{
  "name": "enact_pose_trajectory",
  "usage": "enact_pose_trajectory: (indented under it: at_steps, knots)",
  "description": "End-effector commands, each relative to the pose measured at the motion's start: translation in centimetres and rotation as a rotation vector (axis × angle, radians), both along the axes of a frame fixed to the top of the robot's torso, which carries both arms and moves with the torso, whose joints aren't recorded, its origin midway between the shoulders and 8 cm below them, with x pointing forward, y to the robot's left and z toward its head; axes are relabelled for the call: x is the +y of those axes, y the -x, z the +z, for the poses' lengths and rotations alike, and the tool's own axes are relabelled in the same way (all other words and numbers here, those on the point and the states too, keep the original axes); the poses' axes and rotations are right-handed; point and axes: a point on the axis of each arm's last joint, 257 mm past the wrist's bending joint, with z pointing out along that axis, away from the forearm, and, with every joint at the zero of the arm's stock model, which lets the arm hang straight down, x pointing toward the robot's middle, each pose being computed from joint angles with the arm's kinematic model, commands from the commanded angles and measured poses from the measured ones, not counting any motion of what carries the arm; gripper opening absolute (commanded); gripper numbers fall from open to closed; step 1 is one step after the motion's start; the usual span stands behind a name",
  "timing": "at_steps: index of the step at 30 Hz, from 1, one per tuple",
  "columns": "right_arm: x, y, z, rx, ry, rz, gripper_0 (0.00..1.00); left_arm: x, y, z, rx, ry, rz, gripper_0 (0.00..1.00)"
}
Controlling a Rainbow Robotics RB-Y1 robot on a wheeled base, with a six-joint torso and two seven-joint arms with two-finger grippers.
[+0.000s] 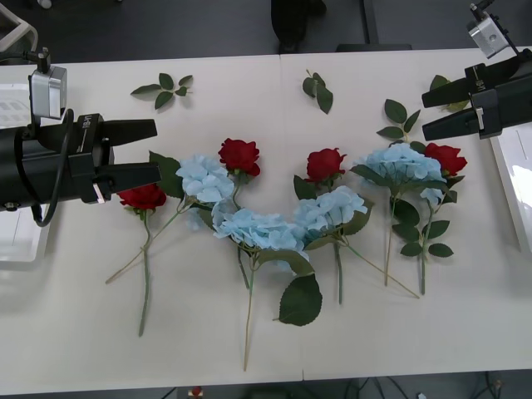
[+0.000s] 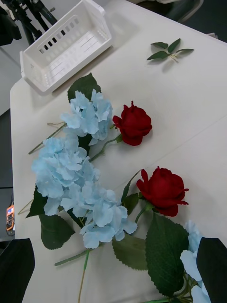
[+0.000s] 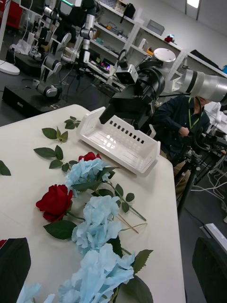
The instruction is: Place the red flowers into the right box and the blue flowers into the left box. If a person shows an open palm, hand one flower to the person first, then continue sorting.
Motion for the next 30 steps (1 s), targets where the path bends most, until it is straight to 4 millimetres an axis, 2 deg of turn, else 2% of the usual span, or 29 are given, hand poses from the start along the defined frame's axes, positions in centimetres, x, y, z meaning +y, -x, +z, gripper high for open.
enact_pose_trajectory:
  at_steps: [1, 2, 3, 7, 10, 12, 15, 18, 21, 24, 28, 30]
  knots:
    - [-4.0, 0.8, -3.2, 0.037, 0.071, -0.054, 1.0, -0.8, 0.0, 2.1, -0.082, 0.016, -0.016, 1.0]
    - [-4.5, 0.7, -3.2, 0.036, 0.071, -0.066, 1.0, -0.8, 0.0, 2.1, -0.082, 0.016, -0.016, 1.0]
    - [-5.3, 0.7, -2.8, 0.028, 0.087, -0.075, 1.0, -0.8, 0.3, -1.3, 0.015, 0.04, -0.005, 1.0]
    - [-6.3, 0.7, -2.4, 0.016, 0.112, -0.082, 1.0, -0.1, 0.2, -0.5, 0.028, 0.06, -0.007, 1.0]
    - [-7.2, 0.5, -2.8, 0.002, 0.161, -0.086, 1.0, 1.5, -0.2, 0.2, 0.072, 0.029, 0.016, 1.0]
    - [-8.7, -0.1, -3.9, -0.007, 0.22, -0.112, 1.0, 3.1, -0.5, 0.7, 0.161, 0.0, 0.042, 1.0]
    - [-10.7, -0.5, -5.1, -0.008, 0.288, -0.141, 1.0, 4.5, -0.7, 0.6, 0.273, -0.034, 0.072, 1.0]
    - [-13.9, -0.6, -7.4, 0.002, 0.417, -0.165, 1.0, 6.7, -1.6, -1.1, 0.365, -0.133, 0.157, 1.0]
    - [-16.0, 0.0, -9.1, 0.019, 0.528, -0.153, 1.0, 8.1, -2.6, -3.2, 0.44, -0.193, 0.238, 1.0]
    - [-17.6, 0.4, -10.6, 0.079, 0.588, -0.205, 1.0, 9.6, -3.5, -5.1, 0.52, -0.233, 0.328, 1.0]
    - [-18.1, 1.4, -12.7, 0.206, 0.581, -0.309, 1.0, 11.0, -4.3, -6.6, 0.598, -0.254, 0.413, 1.0]
    - [-18.5, 2.0, -14.1, 0.274, 0.566, -0.376, 1.0, 12.2, -4.6, -8.0, 0.623, -0.305, 0.466, 1.0]
